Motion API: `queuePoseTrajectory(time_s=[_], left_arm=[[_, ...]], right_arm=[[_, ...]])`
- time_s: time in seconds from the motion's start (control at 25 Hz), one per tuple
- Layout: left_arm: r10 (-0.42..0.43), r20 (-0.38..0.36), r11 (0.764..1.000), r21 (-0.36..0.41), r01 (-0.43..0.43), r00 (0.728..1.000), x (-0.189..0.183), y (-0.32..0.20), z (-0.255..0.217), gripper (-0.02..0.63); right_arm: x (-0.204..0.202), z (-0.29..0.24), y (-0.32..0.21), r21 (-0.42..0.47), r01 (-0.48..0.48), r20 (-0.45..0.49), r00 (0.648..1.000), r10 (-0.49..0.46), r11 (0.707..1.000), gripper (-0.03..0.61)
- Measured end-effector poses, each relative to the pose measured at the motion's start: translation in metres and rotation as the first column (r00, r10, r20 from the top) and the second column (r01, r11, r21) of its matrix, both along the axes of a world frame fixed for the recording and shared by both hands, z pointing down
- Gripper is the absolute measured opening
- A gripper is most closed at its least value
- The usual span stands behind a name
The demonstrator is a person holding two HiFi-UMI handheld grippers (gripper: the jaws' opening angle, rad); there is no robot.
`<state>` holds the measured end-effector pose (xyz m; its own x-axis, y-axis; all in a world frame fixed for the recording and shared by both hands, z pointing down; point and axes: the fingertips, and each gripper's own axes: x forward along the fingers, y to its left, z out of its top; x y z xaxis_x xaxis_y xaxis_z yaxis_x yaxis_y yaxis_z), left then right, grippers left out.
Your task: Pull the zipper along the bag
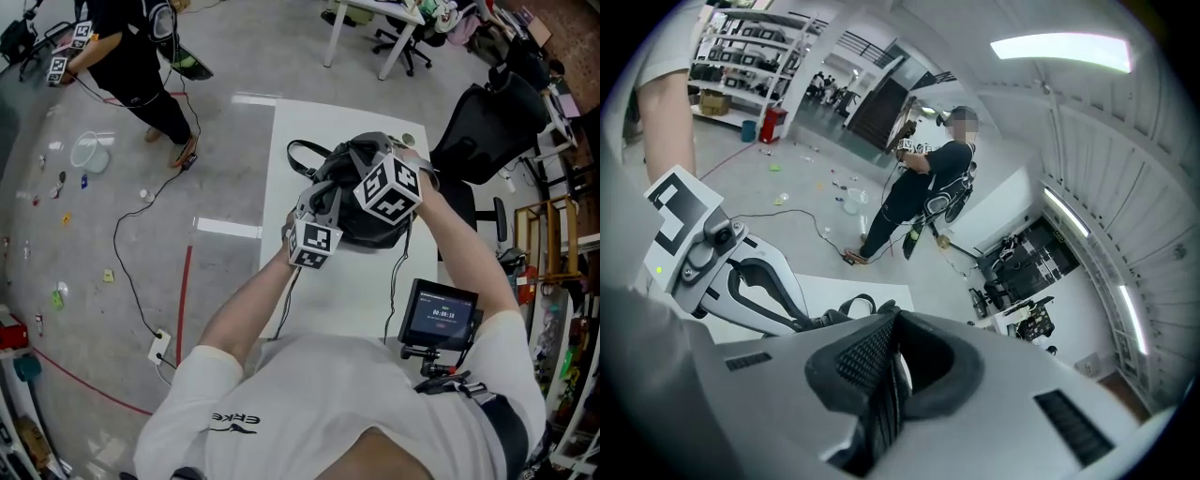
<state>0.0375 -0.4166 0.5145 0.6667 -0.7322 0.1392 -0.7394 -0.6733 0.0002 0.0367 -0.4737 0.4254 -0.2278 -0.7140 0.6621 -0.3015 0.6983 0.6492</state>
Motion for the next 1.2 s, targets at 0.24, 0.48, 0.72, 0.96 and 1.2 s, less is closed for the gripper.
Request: queuePoseTrajectory(time_s=[0.24, 0.48, 0.72, 0.96, 1.2], left_arm=[[0.006, -0.011, 1.000, -0.004, -0.006, 1.000, -0.005, -0.003, 0.001, 0.005], [0.014, -0.019, 1.000, -0.001, -0.014, 1.000, -0.009, -0.005, 0.000, 0.005], [0.021, -0.026, 1.000, -0.003, -0.021, 0.999, -0.010, -0.006, 0.001, 0.005], [0.030, -0.031, 1.000, -0.006, -0.030, 0.999, -0.009, -0.008, 0.000, 0.005], [0.042, -0.041, 0.999, -0.005, -0.042, 0.998, -0.009, -0.011, 0.000, 0.005]], right_arm=[[-0.018, 0.010, -0.008, -0.041, 0.036, -0.057, 0.998, -0.038, 0.999, 0.018], [-0.029, 0.019, -0.015, -0.080, 0.051, -0.085, 0.995, -0.058, 0.995, 0.018], [-0.033, 0.028, -0.021, -0.115, 0.037, -0.072, 0.996, -0.046, 0.993, 0.018], [-0.039, 0.038, -0.027, -0.137, 0.032, -0.073, 0.996, -0.043, 0.990, 0.018], [-0.044, 0.050, -0.033, -0.167, 0.030, -0.091, 0.995, -0.046, 0.985, 0.018]])
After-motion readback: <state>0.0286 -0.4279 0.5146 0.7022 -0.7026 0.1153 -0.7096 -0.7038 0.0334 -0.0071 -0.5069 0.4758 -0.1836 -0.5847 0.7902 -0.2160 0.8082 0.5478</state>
